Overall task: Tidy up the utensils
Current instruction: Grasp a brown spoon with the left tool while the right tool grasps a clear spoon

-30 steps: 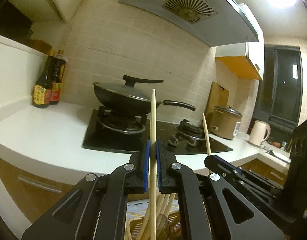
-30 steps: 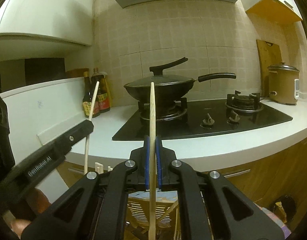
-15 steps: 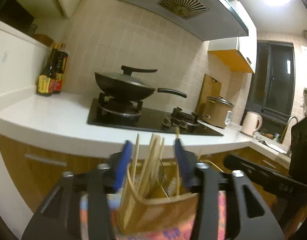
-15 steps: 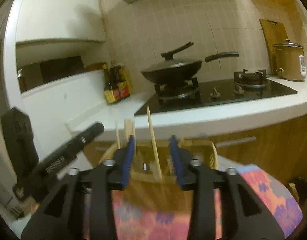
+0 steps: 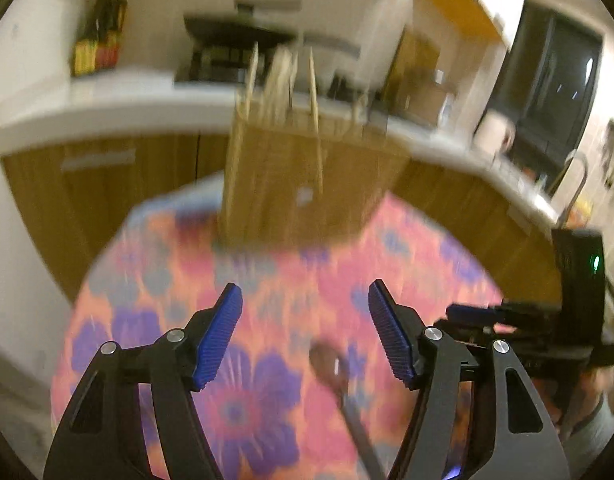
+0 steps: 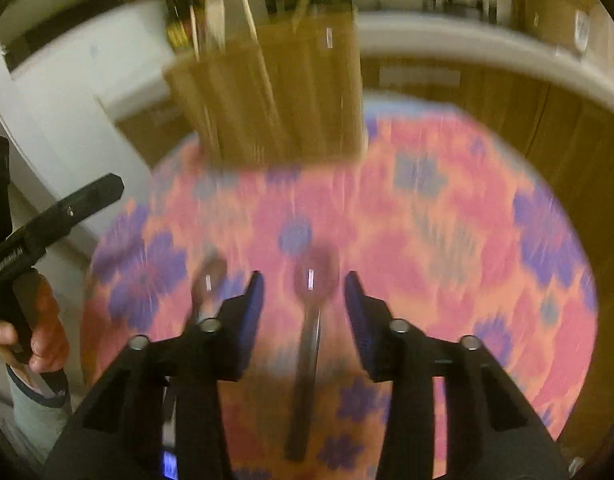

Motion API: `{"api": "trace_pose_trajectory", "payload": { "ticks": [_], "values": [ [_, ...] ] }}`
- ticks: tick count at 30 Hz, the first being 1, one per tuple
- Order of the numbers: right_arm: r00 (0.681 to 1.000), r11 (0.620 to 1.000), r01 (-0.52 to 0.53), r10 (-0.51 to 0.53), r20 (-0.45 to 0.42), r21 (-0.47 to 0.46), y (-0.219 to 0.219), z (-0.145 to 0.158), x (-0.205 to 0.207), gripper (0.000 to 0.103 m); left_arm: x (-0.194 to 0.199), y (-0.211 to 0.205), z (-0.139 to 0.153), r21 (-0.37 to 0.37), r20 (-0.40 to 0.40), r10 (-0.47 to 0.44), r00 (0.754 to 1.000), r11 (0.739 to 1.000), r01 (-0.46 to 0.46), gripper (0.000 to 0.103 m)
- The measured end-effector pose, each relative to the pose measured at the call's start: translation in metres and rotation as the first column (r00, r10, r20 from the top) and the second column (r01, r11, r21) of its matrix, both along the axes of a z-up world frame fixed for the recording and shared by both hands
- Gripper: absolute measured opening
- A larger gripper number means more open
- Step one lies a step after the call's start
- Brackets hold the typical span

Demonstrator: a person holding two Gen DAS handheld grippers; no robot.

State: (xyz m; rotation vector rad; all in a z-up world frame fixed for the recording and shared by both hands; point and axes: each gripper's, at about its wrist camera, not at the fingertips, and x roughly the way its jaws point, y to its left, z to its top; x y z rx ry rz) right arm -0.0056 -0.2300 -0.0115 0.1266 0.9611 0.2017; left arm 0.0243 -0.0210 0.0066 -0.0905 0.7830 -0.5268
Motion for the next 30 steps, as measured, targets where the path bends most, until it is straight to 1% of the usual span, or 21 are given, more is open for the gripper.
{"api": "trace_pose_trajectory", "payload": {
  "ticks": [2,3,4,5,7,8,9,10,14,17,19,20,21,23,24,25,27,28,30],
  "values": [
    [0.998,1.0,-0.003,0.002,-0.065,-0.02,0.003,-0.014,-0.001,0.032,-0.001,-0.006,-0.015,0.045,-0.077,-0.017,0.997,0.999,0.021,0.063],
    [0.996,0.999,-0.004,0.001,-0.084,-0.035,0.005,-0.019,-0.003,0.03,-0.003,-0.012,-0.025,0.07,-0.131,-0.044,0.99,0.996,0.053,0.061],
    [0.995,0.999,-0.005,0.001,-0.102,-0.042,0.006,-0.023,-0.002,0.028,-0.005,-0.015,-0.03,0.087,-0.157,-0.058,0.986,0.994,0.073,0.058],
    [0.992,0.999,-0.009,0.004,-0.125,-0.044,0.007,-0.027,-0.001,0.025,-0.007,-0.019,-0.036,0.112,-0.175,-0.072,0.982,0.989,0.092,0.056],
    [0.989,0.997,-0.013,0.002,-0.149,-0.07,0.01,-0.033,0.002,0.022,-0.013,-0.032,-0.045,0.187,-0.2,-0.097,0.975,0.973,0.135,0.052],
    [0.988,0.996,-0.018,0.004,-0.157,-0.088,0.014,-0.035,0.005,0.021,-0.015,-0.038,-0.049,0.221,-0.206,-0.104,0.973,0.964,0.149,0.05],
    [0.988,0.994,-0.022,0.006,-0.155,-0.103,0.016,-0.035,0.006,0.02,-0.017,-0.044,-0.053,0.257,-0.217,-0.112,0.97,0.952,0.167,0.045],
    [0.988,0.992,-0.031,0.011,-0.157,-0.124,0.02,-0.035,0.009,0.019,-0.019,-0.048,-0.056,0.278,-0.224,-0.116,0.968,0.944,0.177,0.041],
    [0.985,0.977,-0.07,0.036,-0.168,-0.203,0.03,-0.036,0.011,0.015,-0.024,-0.064,-0.062,0.379,-0.195,-0.113,0.974,0.908,0.181,0.04],
    [0.984,0.966,-0.099,0.058,-0.171,-0.24,0.034,-0.036,0.01,0.013,-0.029,-0.071,-0.064,0.427,-0.178,-0.118,0.977,0.885,0.185,0.039],
    [0.982,0.959,-0.118,0.075,-0.173,-0.257,0.036,-0.036,0.009,0.011,-0.033,-0.073,-0.064,0.435,-0.177,-0.132,0.975,0.878,0.198,0.031],
    [0.981,0.956,-0.126,0.081,-0.174,-0.263,0.037,-0.036,0.008,0.01,-0.034,-0.074,-0.064,0.44,-0.178,-0.137,0.974,0.874,0.204,0.029],
    [0.98,0.954,-0.134,0.088,-0.177,-0.268,0.039,-0.036,0.006,0.01,-0.032,-0.077,-0.063,0.442,-0.179,-0.143,0.973,0.872,0.21,0.025],
    [0.978,0.949,-0.151,0.103,-0.179,-0.278,0.04,-0.036,-0.001,0.01,-0.033,-0.079,-0.062,0.447,-0.179,-0.153,0.972,0.867,0.219,0.021],
    [0.977,0.947,-0.157,0.108,-0.181,-0.281,0.039,-0.034,-0.003,0.01,-0.034,-0.079,-0.06,0.436,-0.182,-0.163,0.97,0.871,0.228,0.016],
    [0.976,0.948,-0.159,0.11,-0.186,-0.277,0.038,-0.033,-0.006,0.01,-0.034,-0.079,-0.06,0.429,-0.183,-0.168,0.969,0.873,0.232,0.014],
    [0.973,0.951,-0.167,0.116,-0.197,-0.261,0.033,-0.033,-0.011,0.01,-0.034,-0.074,-0.059,0.413,-0.182,-0.167,0.969,0.881,0.23,0.012],
    [0.972,0.953,-0.168,0.119,-0.201,-0.25,0.031,-0.032,-0.013,0.01,-0.033,-0.07,-0.059,0.393,-0.185,-0.161,0.969,0.892,0.224,0.01],
    [0.972,0.959,-0.174,0.13,-0.196,-0.222,0.025,-0.032,-0.019,0.01,-0.033,-0.064,-0.058,0.363,-0.189,-0.155,0.97,0.906,0.215,0.01]
  ]
}}
